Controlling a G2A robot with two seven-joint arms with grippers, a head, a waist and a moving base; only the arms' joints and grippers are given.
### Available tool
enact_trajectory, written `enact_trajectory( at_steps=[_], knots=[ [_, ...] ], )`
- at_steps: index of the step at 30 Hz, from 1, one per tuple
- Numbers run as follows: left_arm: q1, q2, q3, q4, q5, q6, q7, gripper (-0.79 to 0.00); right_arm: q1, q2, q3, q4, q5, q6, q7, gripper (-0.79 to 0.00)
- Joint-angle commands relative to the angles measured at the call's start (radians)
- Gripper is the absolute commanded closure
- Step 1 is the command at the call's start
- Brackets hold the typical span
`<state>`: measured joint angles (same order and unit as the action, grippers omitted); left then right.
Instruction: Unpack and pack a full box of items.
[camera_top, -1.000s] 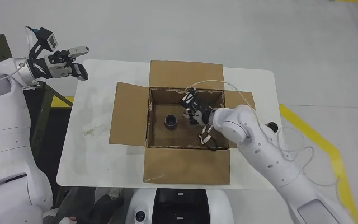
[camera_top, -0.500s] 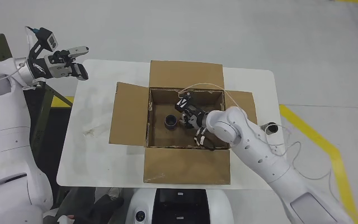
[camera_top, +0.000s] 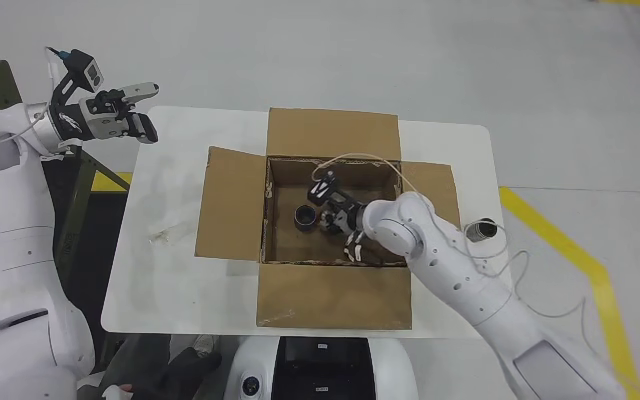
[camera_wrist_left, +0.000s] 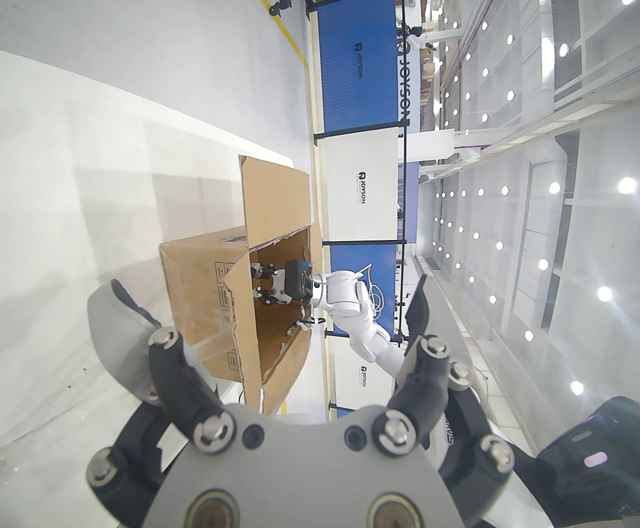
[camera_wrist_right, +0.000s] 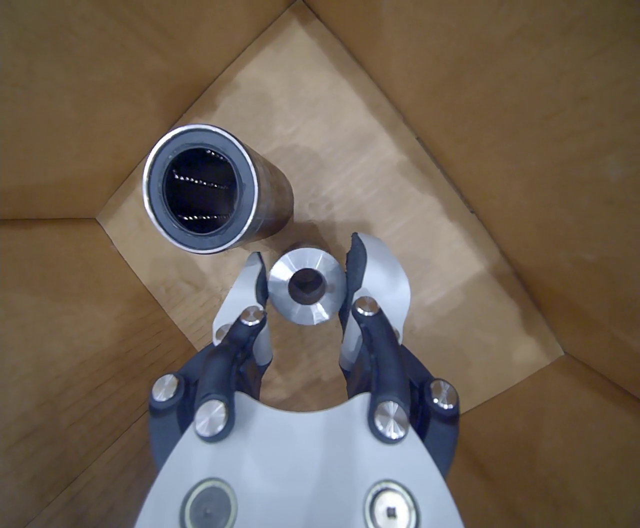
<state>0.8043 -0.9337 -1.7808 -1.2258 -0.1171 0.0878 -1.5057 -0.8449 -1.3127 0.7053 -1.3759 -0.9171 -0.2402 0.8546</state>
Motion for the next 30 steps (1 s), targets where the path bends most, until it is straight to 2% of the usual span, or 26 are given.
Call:
enact_trajectory(
  at_steps=[1,10,24,30],
  knots=[
    [0.0,0.0,0.0,0.0,0.0,0.0,0.0,-0.785,0.001,-0.002,-0.003,0.003,-0.002,0.0,0.003,-0.379],
    [0.0,0.0,0.0,0.0,0.0,0.0,0.0,-0.785,-0.018,0.003,0.025,-0.056,-0.025,0.003,0.014,-0.379],
    [0.0,0.0,0.0,0.0,0.0,0.0,0.0,-0.785,-0.224,0.073,0.201,-0.409,-0.107,-0.025,0.069,-0.397],
    [0.0,0.0,0.0,0.0,0.0,0.0,0.0,-0.785,-0.304,0.094,0.272,-0.521,-0.126,-0.036,0.048,-0.437]
  ],
)
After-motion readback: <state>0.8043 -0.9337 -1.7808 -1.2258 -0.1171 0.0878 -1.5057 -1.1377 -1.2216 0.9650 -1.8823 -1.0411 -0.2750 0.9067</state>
